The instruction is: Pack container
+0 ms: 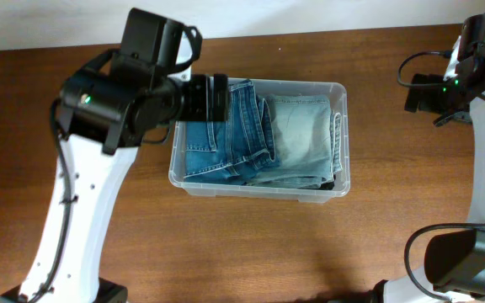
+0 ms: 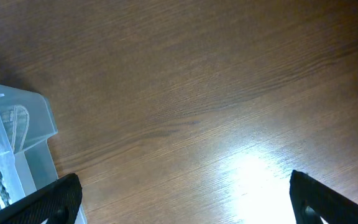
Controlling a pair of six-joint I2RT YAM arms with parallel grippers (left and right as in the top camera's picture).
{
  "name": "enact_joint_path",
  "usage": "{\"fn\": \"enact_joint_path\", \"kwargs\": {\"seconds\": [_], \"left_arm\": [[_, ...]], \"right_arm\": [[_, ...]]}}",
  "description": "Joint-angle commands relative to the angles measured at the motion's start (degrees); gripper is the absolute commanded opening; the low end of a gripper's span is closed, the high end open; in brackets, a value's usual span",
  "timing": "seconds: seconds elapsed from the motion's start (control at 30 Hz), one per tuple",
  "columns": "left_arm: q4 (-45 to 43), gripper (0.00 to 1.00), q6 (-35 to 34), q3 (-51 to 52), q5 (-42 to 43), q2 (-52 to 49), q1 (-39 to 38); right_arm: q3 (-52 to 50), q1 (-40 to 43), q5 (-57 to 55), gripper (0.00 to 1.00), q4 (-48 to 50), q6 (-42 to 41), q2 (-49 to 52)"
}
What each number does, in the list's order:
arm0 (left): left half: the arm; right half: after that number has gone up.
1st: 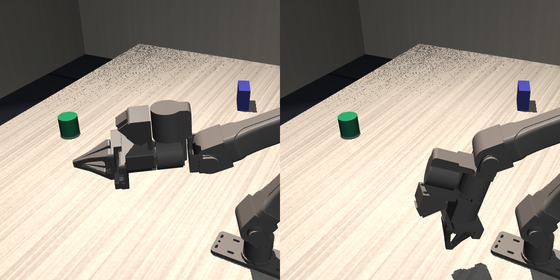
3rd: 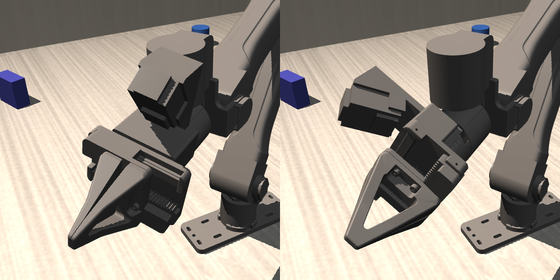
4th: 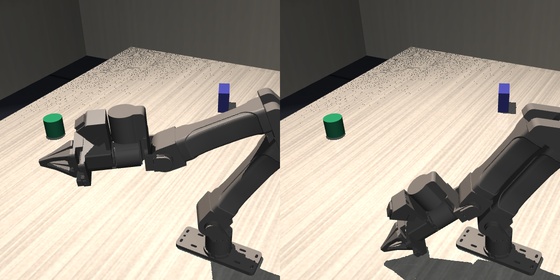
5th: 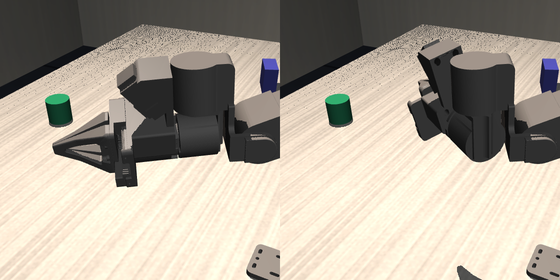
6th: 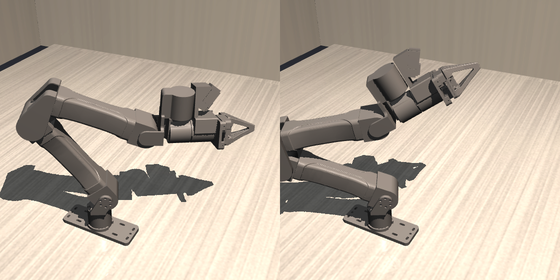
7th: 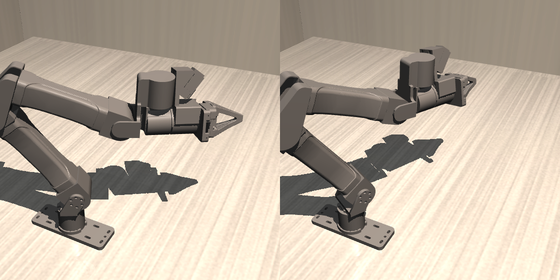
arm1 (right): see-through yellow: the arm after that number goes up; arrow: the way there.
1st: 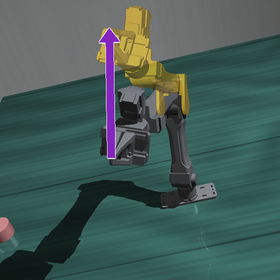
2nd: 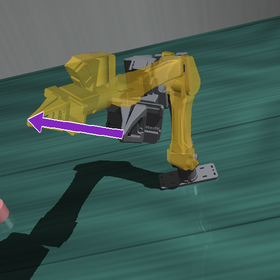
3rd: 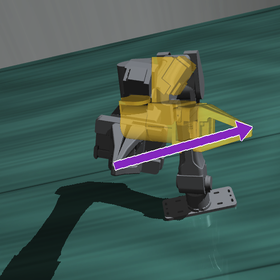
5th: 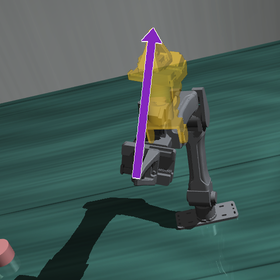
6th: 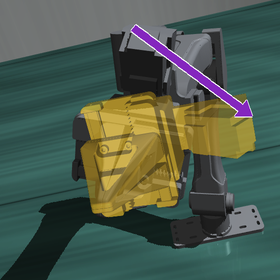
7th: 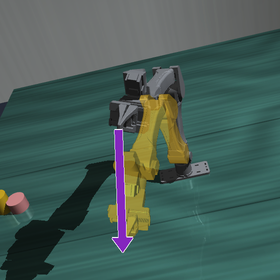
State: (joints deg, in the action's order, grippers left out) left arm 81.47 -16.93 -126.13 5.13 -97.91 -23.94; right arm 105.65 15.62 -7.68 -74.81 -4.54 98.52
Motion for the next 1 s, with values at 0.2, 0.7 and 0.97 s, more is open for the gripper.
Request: {"fn": "enact_joint_path", "kwargs": {"seconds": [0.2,0.7,0.97], "left_arm": [[7.0,1.00,1.4,0.2,-6.5,-0.4,0.0],[9.9,1.00,1.4,0.3,-9.5,7.2,2.0],[4.8,1.00,1.4,8.8,-12.6,26.1,2.0]], "right_arm": [[0.4,0.2,-0.5,0.99,0.0,-0.4,-0.2],[0.4,0.2,-0.5,0.99,0.0,-0.4,-0.2],[0.4,0.2,-0.5,0.99,0.0,-0.4,-0.2]]}}
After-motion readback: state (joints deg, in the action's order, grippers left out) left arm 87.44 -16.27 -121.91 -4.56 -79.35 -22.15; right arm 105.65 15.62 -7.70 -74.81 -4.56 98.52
